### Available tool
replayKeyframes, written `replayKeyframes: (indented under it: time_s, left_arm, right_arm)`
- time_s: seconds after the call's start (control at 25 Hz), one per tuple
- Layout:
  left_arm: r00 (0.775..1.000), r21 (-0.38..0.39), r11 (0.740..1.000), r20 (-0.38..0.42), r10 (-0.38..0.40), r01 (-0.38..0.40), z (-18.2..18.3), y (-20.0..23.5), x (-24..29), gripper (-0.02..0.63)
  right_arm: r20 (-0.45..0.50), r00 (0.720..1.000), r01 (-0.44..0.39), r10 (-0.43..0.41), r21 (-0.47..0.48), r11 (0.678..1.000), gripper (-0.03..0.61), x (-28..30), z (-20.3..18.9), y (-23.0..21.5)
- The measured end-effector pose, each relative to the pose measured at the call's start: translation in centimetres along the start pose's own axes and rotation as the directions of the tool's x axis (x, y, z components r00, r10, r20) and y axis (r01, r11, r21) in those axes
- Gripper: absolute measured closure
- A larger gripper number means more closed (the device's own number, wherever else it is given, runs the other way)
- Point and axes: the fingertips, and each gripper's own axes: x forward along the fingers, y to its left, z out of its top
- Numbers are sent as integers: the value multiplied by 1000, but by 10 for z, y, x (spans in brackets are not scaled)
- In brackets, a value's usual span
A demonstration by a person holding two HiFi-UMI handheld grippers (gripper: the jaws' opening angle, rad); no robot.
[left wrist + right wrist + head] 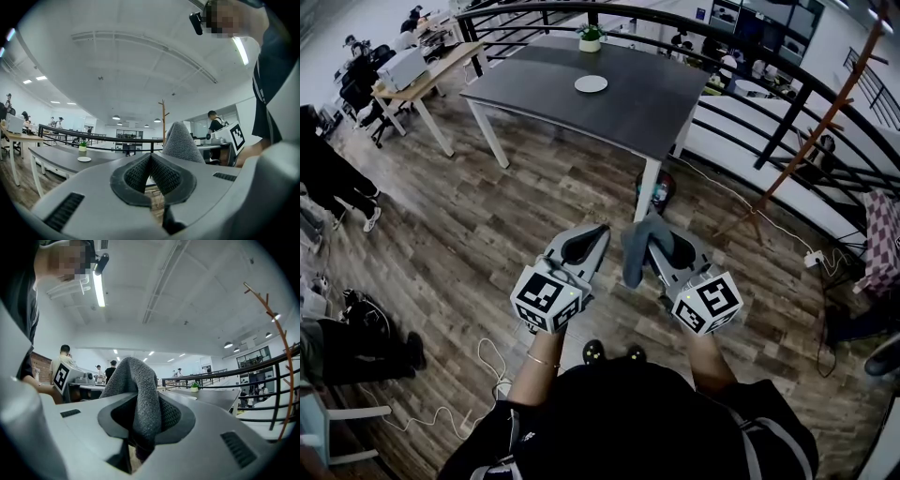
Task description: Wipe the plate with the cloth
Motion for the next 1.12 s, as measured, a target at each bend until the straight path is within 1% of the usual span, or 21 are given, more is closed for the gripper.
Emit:
replayKeyframes:
  time_s: [0.12,0.28,0.68,0.84,1.0,1.12]
  left_arm:
    - [1000,5,1000,26,-3,3,3,3,-3,609]
    - [1000,4,1000,26,-7,7,4,12,-11,609]
    - [999,11,1000,35,6,-6,1,55,-54,609]
    - [999,-7,1000,30,19,-19,-6,77,-67,609]
    - [1000,-25,1000,20,14,-13,-12,89,-66,609]
    - [1000,-20,1000,25,3,-3,-12,96,-58,609]
  right_arm:
    - [3,1000,0,0,3,1000,492,3,0,4]
    - [12,1000,9,-9,9,1000,491,10,1,9]
    - [24,1000,1,-1,3,1000,491,54,-1,46]
    - [23,1000,7,-7,5,1000,491,69,-4,57]
    - [12,1000,18,-18,9,1000,491,78,-9,57]
    - [17,999,29,-30,10,1000,491,85,-8,48]
